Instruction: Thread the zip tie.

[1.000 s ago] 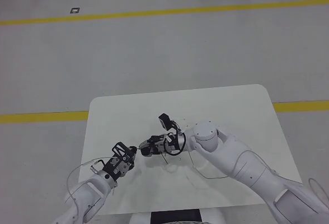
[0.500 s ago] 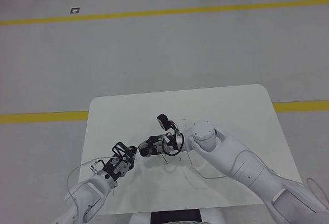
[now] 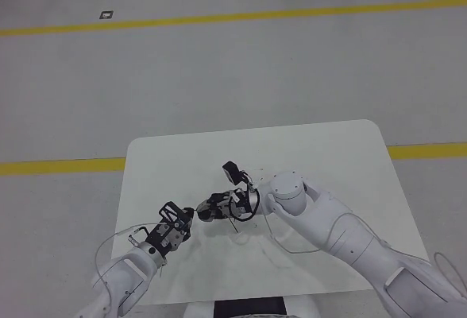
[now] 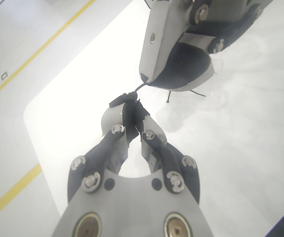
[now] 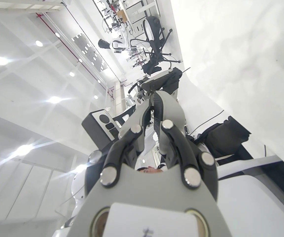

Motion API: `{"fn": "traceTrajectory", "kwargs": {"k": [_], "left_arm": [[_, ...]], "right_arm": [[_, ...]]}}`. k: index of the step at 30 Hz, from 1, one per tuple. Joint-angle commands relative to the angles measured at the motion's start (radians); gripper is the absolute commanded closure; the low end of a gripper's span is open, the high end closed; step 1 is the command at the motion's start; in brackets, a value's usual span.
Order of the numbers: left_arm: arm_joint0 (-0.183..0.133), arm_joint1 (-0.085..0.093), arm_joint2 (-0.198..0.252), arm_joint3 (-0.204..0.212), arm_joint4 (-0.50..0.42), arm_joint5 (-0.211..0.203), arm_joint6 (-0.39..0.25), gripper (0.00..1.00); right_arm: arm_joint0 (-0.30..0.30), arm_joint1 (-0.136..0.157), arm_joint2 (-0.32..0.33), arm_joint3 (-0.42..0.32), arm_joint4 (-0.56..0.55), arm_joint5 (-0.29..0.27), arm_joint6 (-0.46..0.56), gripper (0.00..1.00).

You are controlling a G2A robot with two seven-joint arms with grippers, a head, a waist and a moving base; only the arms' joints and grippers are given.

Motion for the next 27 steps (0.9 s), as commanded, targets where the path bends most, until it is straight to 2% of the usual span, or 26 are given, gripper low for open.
{"fn": "traceTrajectory", "kwargs": {"k": [1, 2, 3, 10, 18, 21, 27], "left_arm": [[0.0, 0.0, 0.0, 0.0, 0.0, 0.0, 0.0, 0.96], [0.0, 0.0, 0.0, 0.0, 0.0, 0.0, 0.0, 0.59], [0.0, 0.0, 0.0, 0.0, 0.0, 0.0, 0.0, 0.0], [0.0, 0.0, 0.0, 0.0, 0.0, 0.0, 0.0, 0.0], [0.0, 0.0, 0.0, 0.0, 0.0, 0.0, 0.0, 0.0], [0.0, 0.0, 0.0, 0.0, 0.0, 0.0, 0.0, 0.0], [0.0, 0.0, 0.0, 0.0, 0.0, 0.0, 0.0, 0.0]], "right_arm": [[-0.002, 0.001, 0.003, 0.0, -0.003, 0.0, -0.004, 1.0], [-0.003, 0.001, 0.005, 0.0, -0.004, 0.0, -0.004, 1.0], [-0.005, 0.002, 0.009, -0.001, -0.005, 0.0, -0.005, 1.0], [-0.035, 0.019, 0.057, -0.017, -0.025, -0.005, 0.005, 1.0], [-0.096, 0.055, 0.132, -0.054, -0.08, -0.048, 0.053, 1.0], [-0.129, 0.066, 0.174, -0.069, -0.067, -0.072, 0.043, 1.0], [-0.129, 0.066, 0.174, -0.069, -0.067, -0.072, 0.043, 1.0]]}}
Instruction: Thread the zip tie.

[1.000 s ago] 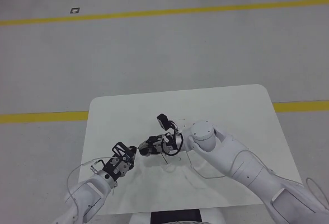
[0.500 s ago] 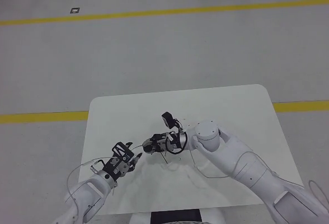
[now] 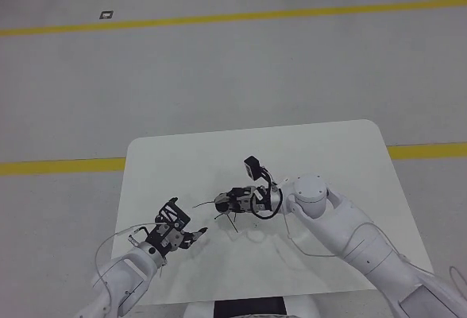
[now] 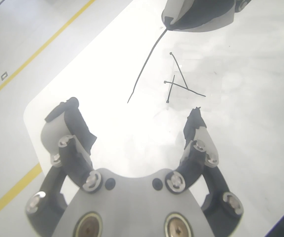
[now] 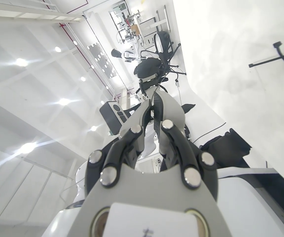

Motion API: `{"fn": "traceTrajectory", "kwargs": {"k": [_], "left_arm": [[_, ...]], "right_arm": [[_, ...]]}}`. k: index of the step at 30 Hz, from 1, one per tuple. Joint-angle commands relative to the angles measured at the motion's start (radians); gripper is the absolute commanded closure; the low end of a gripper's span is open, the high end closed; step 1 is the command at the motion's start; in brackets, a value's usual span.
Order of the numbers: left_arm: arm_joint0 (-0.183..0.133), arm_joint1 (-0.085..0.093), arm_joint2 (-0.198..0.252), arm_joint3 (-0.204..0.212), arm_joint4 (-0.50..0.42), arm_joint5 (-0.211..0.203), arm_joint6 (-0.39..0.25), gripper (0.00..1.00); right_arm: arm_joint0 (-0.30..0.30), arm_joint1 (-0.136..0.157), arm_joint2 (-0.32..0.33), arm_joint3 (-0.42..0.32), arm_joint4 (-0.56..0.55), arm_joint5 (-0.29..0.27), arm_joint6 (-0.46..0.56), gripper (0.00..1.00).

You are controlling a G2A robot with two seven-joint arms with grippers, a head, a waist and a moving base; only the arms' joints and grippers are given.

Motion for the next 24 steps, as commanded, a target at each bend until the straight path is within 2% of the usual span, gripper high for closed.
{"fn": "traceTrajectory", "kwargs": {"k": [1, 4, 7, 8, 10, 11, 13, 15, 18, 19, 24], "left_arm": [[-0.001, 0.0, 0.001, 0.002, -0.006, 0.0, 0.002, 0.0], [-0.019, 0.0, -0.019, 0.033, -0.108, -0.044, 0.0, 0.0], [-0.024, 0.013, -0.031, 0.045, -0.268, -0.05, -0.032, 0.0], [-0.03, 0.023, -0.03, 0.048, -0.36, -0.05, -0.056, 0.0], [-0.049, 0.045, -0.031, 0.052, -0.485, -0.05, -0.105, 0.0], [-0.065, 0.06, -0.032, 0.062, -0.586, -0.05, -0.137, 0.0], [-0.096, 0.086, -0.03, 0.077, -0.713, -0.05, -0.2, 0.0], [-0.137, 0.115, -0.03, 0.111, -0.871, -0.05, -0.267, 0.0], [-0.189, 0.15, -0.026, 0.155, -1.033, -0.05, -0.342, 0.0], [-0.203, 0.159, -0.024, 0.164, -1.062, -0.05, -0.352, 0.0], [-0.203, 0.159, -0.024, 0.164, -1.062, -0.05, -0.352, 0.0]], "right_arm": [[0.0, 0.0, 0.0, 0.0, 0.0, 0.0, 0.0, 1.0], [-0.014, 0.002, 0.005, -0.007, -0.009, -0.013, -0.019, 1.0], [-0.035, 0.011, 0.028, -0.017, -0.025, -0.031, -0.012, 1.0], [-0.044, 0.016, 0.037, -0.022, -0.038, -0.039, -0.006, 1.0], [-0.056, 0.022, 0.05, -0.03, -0.055, -0.048, 0.002, 1.0], [-0.064, 0.026, 0.059, -0.036, -0.069, -0.056, 0.007, 1.0], [-0.076, 0.032, 0.069, -0.048, -0.09, -0.068, 0.013, 1.0], [-0.088, 0.038, 0.079, -0.062, -0.115, -0.084, 0.023, 1.0], [-0.099, 0.044, 0.087, -0.079, -0.146, -0.087, 0.022, 1.0], [-0.099, 0.044, 0.087, -0.079, -0.146, -0.087, 0.022, 1.0], [-0.099, 0.044, 0.087, -0.079, -0.146, -0.087, 0.022, 1.0]]}}
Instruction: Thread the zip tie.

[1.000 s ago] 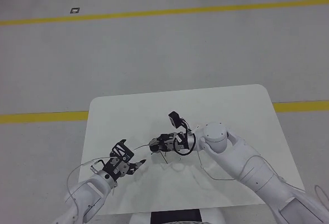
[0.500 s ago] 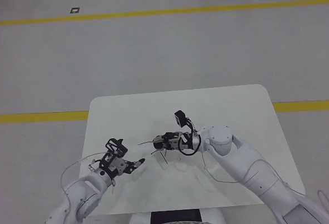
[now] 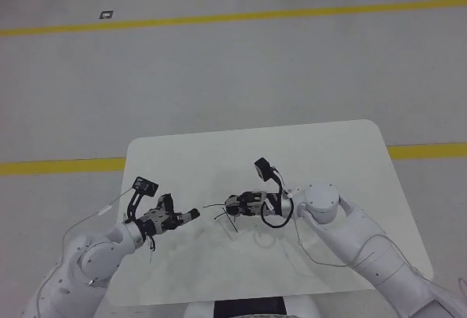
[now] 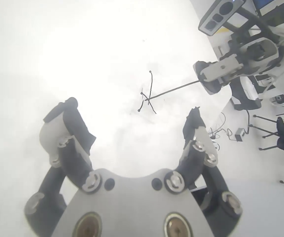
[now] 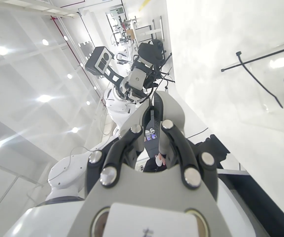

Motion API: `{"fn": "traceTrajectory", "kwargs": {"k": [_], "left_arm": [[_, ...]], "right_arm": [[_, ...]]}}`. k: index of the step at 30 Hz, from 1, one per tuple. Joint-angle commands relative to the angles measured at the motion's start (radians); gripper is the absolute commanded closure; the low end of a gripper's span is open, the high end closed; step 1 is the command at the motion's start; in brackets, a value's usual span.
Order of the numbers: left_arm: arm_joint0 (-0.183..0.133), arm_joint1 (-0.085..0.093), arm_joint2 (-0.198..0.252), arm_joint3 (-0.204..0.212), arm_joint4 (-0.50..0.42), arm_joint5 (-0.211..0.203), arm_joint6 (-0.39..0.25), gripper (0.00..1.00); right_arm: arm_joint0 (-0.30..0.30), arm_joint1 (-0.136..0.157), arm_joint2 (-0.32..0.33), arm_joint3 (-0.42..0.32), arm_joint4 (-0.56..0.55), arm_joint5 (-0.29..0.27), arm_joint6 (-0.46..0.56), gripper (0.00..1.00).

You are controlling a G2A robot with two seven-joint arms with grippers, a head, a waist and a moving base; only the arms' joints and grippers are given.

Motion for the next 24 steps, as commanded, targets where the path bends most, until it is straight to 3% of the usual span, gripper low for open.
{"fn": "traceTrajectory", "kwargs": {"k": [1, 3, 7, 11, 15, 20, 21, 22, 24], "left_arm": [[0.0, 0.0, 0.0, 0.0, 0.001, 0.0, 0.0, 0.0], [0.0, -0.001, 0.002, -0.001, -0.009, 0.0, 0.003, 0.0], [-0.035, 0.0, 0.002, 0.059, -0.238, 0.0, -0.048, 0.0], [-0.079, 0.009, -0.015, 0.095, -0.516, 0.0, -0.211, 0.0], [-0.119, 0.006, -0.029, 0.147, -0.7, 0.0, -0.357, 0.0], [-0.17, -0.017, -0.036, 0.242, -0.855, 0.0, -0.52, 0.0], [-0.18, -0.026, -0.036, 0.288, -0.914, 0.0, -0.554, 0.0], [-0.19, -0.032, -0.042, 0.329, -0.922, 0.0, -0.555, 0.0], [-0.19, -0.032, -0.042, 0.329, -0.922, 0.0, -0.555, 0.0]], "right_arm": [[0.0, 0.0, 0.0, 0.0, 0.0, 0.0, 0.0, 1.0], [-0.006, 0.0, -0.001, -0.002, 0.0, -0.005, -0.011, 1.0], [-0.014, 0.003, 0.005, -0.01, -0.005, -0.042, 0.016, 1.0], [-0.021, 0.008, 0.016, -0.007, -0.004, -0.086, 0.064, 1.0], [-0.021, 0.008, 0.016, -0.003, 0.023, -0.128, 0.11, 1.0], [-0.004, 0.001, 0.005, 0.024, 0.062, -0.165, 0.145, 1.0], [0.002, -0.002, 0.0, 0.033, 0.071, -0.17, 0.148, 1.0], [0.002, -0.002, 0.0, 0.033, 0.071, -0.17, 0.148, 1.0], [0.002, -0.002, 0.0, 0.033, 0.071, -0.17, 0.148, 1.0]]}}
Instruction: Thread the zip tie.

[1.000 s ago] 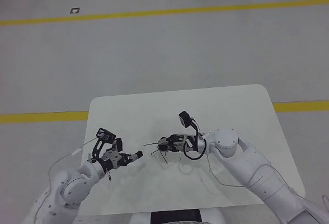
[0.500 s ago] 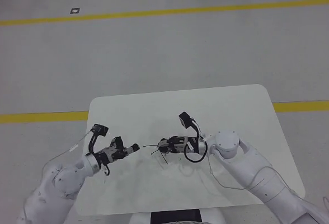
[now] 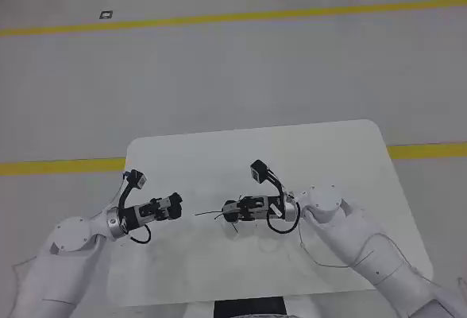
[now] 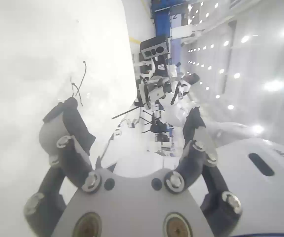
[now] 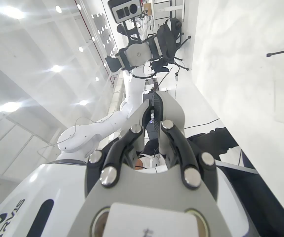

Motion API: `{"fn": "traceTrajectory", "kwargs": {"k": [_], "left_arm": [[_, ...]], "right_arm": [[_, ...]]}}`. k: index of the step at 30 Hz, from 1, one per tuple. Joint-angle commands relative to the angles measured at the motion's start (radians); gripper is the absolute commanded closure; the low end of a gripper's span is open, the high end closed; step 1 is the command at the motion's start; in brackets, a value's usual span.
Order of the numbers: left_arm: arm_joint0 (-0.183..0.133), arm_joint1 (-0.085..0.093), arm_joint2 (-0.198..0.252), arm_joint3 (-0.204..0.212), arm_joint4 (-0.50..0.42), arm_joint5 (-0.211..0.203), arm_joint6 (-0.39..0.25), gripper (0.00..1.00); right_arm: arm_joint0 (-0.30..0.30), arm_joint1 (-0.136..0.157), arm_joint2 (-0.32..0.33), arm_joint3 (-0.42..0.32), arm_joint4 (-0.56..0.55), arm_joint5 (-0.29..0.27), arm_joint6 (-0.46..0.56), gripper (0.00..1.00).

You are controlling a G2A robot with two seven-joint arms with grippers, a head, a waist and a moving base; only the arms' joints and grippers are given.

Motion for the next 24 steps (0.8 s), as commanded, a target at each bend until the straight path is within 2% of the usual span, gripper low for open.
{"fn": "traceTrajectory", "kwargs": {"k": [1, 5, 7, 10, 11, 15, 18, 24], "left_arm": [[0.0, 0.0, 0.0, -0.007, 0.011, 0.0, 0.004, 0.0], [0.0, 0.0, 0.0, -0.007, 0.011, 0.0, 0.004, 0.0], [-0.004, -0.001, 0.019, -0.013, 0.008, 0.009, -0.008, 0.0], [-0.037, -0.002, 0.045, 0.043, -0.054, 0.02, -0.086, 0.0], [-0.051, -0.004, 0.063, 0.067, -0.101, 0.017, -0.141, 0.0], [-0.11, -0.012, 0.113, 0.161, -0.249, 0.0, -0.292, 0.0], [-0.141, -0.012, 0.18, 0.176, -0.308, 0.0, -0.292, 0.0], [-0.195, 0.011, 0.294, 0.183, -0.384, 0.0, -0.292, 0.0]], "right_arm": [[0.0, 0.0, 0.0, -0.001, -0.001, 0.001, 0.0, 1.0], [0.0, 0.0, 0.0, -0.001, -0.001, 0.001, 0.0, 1.0], [-0.012, -0.001, 0.003, 0.002, 0.03, -0.007, -0.004, 1.0], [-0.02, -0.002, 0.01, 0.013, 0.084, -0.054, 0.052, 1.0], [-0.02, -0.002, 0.012, 0.022, 0.108, -0.078, 0.087, 1.0], [-0.011, -0.005, 0.009, 0.056, 0.148, -0.121, 0.153, 1.0], [-0.001, -0.01, -0.001, 0.072, 0.174, -0.131, 0.182, 1.0], [0.032, -0.026, -0.039, 0.093, 0.204, -0.14, 0.214, 1.0]]}}
